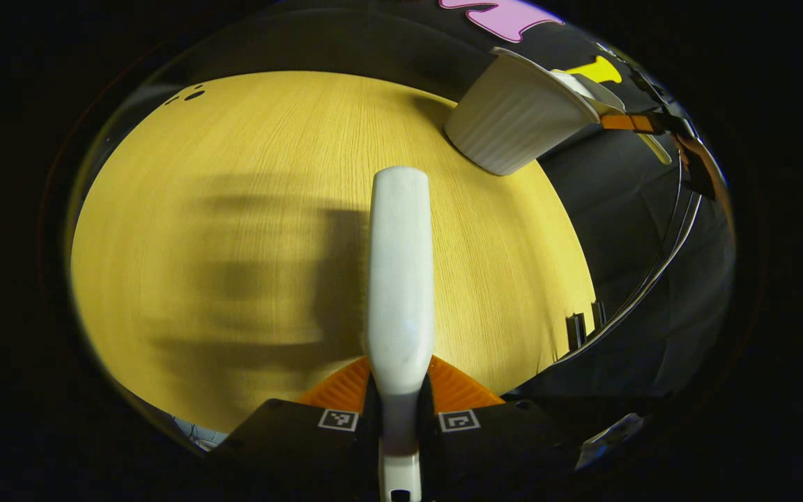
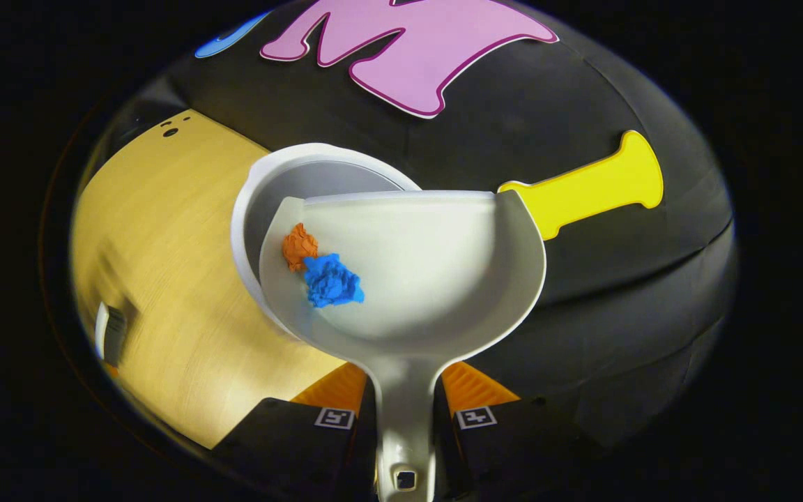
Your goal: Pick up the small broom and dustpan from the desktop, sweep the trash into the dustpan with the broom, and then empty the trash into the garbage bin.
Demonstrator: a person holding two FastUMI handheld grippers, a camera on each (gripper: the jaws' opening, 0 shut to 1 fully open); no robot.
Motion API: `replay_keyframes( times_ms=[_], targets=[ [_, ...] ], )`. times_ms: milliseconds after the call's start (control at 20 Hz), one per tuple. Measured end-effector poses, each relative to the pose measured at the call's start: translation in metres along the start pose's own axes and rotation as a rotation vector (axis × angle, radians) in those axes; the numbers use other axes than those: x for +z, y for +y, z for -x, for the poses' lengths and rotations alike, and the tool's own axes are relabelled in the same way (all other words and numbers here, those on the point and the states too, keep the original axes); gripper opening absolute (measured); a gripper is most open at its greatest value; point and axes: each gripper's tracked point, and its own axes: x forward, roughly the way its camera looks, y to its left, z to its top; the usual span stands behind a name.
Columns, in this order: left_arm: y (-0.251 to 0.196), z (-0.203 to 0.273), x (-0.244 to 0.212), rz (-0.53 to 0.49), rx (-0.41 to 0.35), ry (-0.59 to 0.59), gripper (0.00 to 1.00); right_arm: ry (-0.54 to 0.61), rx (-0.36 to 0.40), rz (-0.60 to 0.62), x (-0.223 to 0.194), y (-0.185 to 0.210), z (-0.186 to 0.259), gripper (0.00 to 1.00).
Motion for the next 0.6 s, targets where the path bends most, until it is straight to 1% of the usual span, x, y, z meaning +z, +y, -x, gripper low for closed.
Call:
replay_keyframes(
  times_ms=[50, 150, 200, 250, 300, 350, 400, 450, 500, 550, 600],
  targets=[
    [0.001, 0.0, 0.0, -0.004, 0.0, 0.004, 0.27, 0.002, -0.039, 0.037, 0.0, -0.003, 0.0, 0.38],
    [0.001, 0.0, 0.001, -0.016, 0.006, 0.014, 0.27, 0.003, -0.13, 0.129, 0.002, -0.009, 0.0, 0.38],
    [0.0, 0.0, 0.001, -0.022, 0.009, 0.022, 0.27, 0.004, -0.17, 0.17, 0.002, -0.011, -0.001, 0.43],
    [0.0, 0.002, 0.002, -0.027, 0.01, 0.027, 0.27, 0.006, -0.205, 0.209, 0.002, -0.014, -0.004, 0.42],
    [0.0, 0.004, 0.004, -0.031, 0.013, 0.032, 0.27, 0.008, -0.236, 0.249, 0.004, -0.016, -0.006, 0.38],
    [0.0, 0.005, 0.005, -0.033, 0.016, 0.035, 0.27, 0.01, -0.263, 0.296, 0.004, -0.02, -0.008, 0.38],
    [0.0, 0.007, 0.006, -0.034, 0.019, 0.037, 0.27, 0.011, -0.294, 0.362, 0.005, -0.024, -0.009, 0.42],
    [-0.001, 0.008, 0.007, -0.034, 0.02, 0.039, 0.27, 0.012, -0.326, 0.429, 0.009, -0.028, -0.009, 0.38],
    [-0.001, 0.009, 0.008, -0.033, 0.019, 0.039, 0.27, 0.011, -0.353, 0.482, 0.011, -0.032, -0.008, 0.38],
    [-0.001, 0.009, 0.008, -0.033, 0.019, 0.039, 0.27, 0.01, -0.381, 0.543, 0.014, -0.037, -0.009, 0.34],
    [-0.001, 0.009, 0.008, -0.032, 0.019, 0.039, 0.27, 0.013, -0.403, 0.592, 0.018, -0.039, -0.008, 0.42]
  ],
)
